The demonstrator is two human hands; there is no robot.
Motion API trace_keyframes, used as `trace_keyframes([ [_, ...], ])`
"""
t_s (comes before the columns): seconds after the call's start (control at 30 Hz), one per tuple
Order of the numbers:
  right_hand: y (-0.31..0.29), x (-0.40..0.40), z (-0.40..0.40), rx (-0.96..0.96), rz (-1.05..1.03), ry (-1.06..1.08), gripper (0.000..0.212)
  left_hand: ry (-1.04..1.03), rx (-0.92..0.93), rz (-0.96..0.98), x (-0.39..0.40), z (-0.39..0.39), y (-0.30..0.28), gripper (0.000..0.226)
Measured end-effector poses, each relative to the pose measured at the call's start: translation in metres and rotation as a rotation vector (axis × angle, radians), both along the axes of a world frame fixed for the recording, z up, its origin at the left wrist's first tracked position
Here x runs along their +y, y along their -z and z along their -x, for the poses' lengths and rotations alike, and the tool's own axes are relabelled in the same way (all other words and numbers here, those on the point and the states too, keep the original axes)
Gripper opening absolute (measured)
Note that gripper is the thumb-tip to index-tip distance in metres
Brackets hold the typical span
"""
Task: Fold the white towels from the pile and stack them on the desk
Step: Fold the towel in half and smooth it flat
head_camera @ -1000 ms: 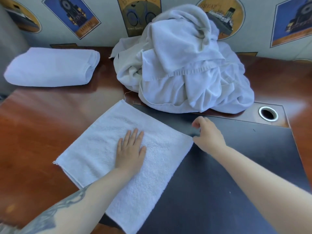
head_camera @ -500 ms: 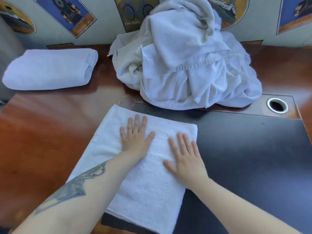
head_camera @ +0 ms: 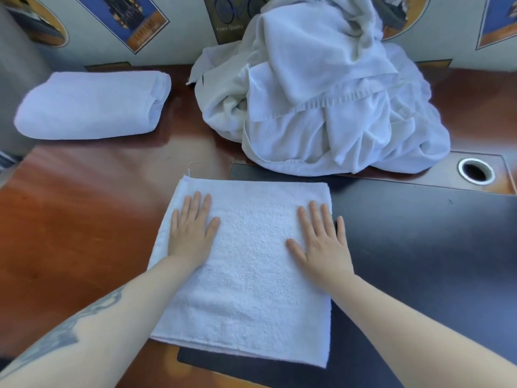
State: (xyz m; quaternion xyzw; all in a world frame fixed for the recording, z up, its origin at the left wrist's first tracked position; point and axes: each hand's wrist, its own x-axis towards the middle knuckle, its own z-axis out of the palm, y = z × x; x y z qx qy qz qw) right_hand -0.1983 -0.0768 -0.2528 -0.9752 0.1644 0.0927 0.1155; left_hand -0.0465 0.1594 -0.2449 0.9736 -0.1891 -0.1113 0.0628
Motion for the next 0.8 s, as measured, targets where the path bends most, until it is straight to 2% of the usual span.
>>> trace_keyframes([
  [0.13,-0.009,0.011,-0.004,0.015,0.024,0.039,0.069,0.025,-0.096,0.061,0.004,0.027,-0.005,0.058],
  [0.33,-0.016,0.100,0.018,-0.030,-0.077,-0.108,0.071,0.148,-0.066,-0.040,0.001,0.111,0.000,0.065],
  [0.47,0.004,0.098,0.040,-0.025,-0.024,-0.089,0.068,0.196,-0.039,-0.022,0.025,0.125,-0.002,0.065],
  [0.67,0.006,0.070,0.063,-0.012,0.064,0.117,0.064,0.193,-0.045,-0.053,0.082,0.101,0.007,0.071],
  [0.73,0.002,0.071,0.076,0.002,0.052,0.236,0.065,0.197,-0.049,-0.069,0.096,0.099,0.004,0.076],
  [0.8,-0.004,0.079,0.091,0.033,0.036,0.383,0.066,0.206,-0.040,-0.047,0.107,0.098,0.001,0.069],
])
